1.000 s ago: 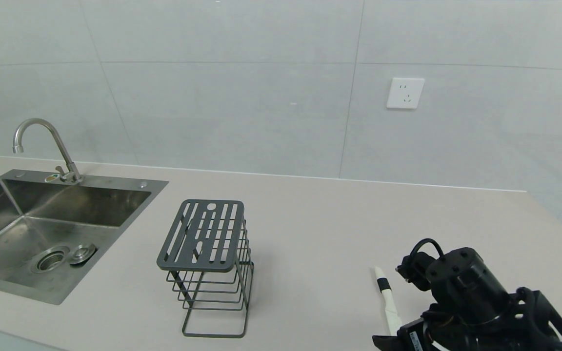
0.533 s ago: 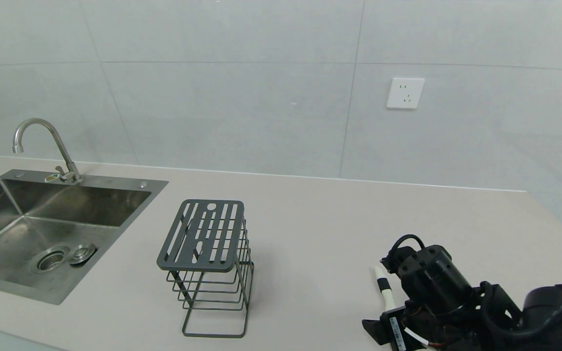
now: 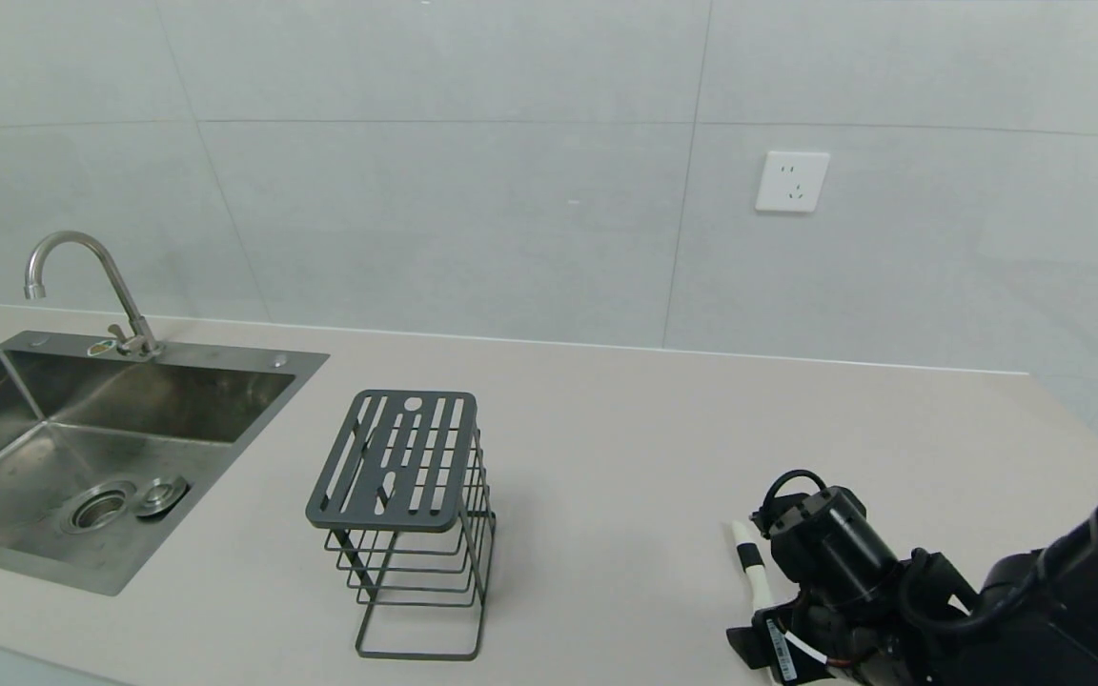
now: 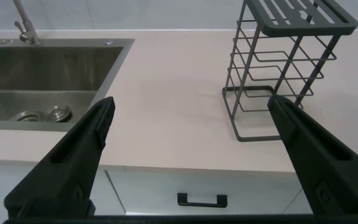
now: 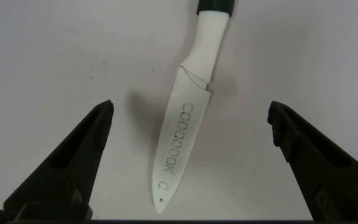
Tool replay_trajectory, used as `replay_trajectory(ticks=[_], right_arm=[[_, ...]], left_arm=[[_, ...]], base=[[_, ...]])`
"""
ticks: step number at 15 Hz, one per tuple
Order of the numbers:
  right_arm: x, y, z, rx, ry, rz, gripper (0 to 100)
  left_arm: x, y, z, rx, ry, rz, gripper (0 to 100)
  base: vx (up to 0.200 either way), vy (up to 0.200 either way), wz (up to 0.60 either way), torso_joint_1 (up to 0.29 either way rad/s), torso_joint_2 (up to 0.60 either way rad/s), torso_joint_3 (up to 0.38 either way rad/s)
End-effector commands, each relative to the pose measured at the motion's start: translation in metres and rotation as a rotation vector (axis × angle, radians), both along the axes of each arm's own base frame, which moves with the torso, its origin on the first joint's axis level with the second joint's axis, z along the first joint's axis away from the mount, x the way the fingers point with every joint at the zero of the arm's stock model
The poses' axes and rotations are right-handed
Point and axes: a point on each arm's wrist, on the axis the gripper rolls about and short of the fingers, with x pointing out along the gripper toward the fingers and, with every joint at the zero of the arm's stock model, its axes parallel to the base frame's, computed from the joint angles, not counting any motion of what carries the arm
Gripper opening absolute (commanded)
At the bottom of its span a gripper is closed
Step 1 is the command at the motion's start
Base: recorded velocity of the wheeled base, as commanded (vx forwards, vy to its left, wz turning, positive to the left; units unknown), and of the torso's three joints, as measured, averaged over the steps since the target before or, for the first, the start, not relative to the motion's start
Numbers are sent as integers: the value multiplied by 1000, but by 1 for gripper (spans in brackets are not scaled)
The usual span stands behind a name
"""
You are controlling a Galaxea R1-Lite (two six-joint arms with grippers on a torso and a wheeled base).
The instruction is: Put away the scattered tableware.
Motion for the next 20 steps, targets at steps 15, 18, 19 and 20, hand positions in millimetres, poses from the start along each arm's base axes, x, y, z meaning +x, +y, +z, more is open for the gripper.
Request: replay_trajectory(ticks=[15, 18, 19, 20], right_arm=[[0, 1, -41, -71, 69, 12, 0], [7, 6, -26, -6, -19, 18, 0], [10, 8, -20, 22, -63, 26, 0], [14, 10, -10, 55, -131, 49, 0]], left_arm=[[0, 0, 0, 0, 0, 0, 100], [0, 0, 0, 0, 0, 0, 100], [0, 0, 0, 0, 0, 0, 100], [0, 0, 0, 0, 0, 0, 100]], base=[[0, 0, 0, 0, 0, 0], [0, 0, 0, 0, 0, 0], [0, 0, 0, 0, 0, 0], [0, 0, 0, 0, 0, 0]])
